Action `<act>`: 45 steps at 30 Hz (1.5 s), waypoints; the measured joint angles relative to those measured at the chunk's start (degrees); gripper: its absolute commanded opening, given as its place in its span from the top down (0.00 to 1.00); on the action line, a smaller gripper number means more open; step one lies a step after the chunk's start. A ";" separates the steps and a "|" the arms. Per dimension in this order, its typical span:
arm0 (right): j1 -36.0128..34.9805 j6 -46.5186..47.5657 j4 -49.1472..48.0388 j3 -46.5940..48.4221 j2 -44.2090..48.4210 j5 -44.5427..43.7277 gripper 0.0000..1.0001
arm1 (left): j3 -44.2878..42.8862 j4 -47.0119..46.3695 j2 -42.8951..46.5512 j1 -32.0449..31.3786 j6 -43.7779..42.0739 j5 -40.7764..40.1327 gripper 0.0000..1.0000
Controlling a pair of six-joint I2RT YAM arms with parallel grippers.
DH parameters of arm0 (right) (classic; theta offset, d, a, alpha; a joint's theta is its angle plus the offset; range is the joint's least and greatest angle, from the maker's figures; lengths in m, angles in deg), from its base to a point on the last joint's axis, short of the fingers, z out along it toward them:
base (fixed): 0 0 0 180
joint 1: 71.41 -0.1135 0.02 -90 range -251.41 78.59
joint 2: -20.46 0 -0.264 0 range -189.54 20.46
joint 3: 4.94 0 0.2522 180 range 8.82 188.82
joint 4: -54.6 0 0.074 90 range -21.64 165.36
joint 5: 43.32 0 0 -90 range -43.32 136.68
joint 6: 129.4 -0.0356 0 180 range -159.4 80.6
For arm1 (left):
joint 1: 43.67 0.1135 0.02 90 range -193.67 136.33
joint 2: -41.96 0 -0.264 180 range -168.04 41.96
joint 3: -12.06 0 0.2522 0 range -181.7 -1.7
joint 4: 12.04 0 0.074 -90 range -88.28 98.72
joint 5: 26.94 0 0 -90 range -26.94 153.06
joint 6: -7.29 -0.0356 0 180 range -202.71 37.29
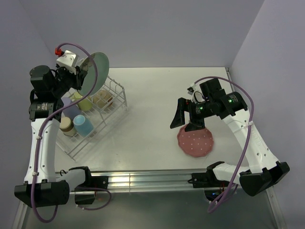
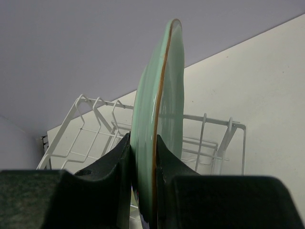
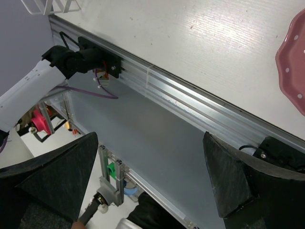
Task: Load the mixed dishes into the dish rack
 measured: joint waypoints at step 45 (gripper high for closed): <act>0.00 0.22 0.04 -0.74 -2.49 -0.02 0.02 | 7.45 -4.42 -1.29 2.49 0.39 -5.31 0.01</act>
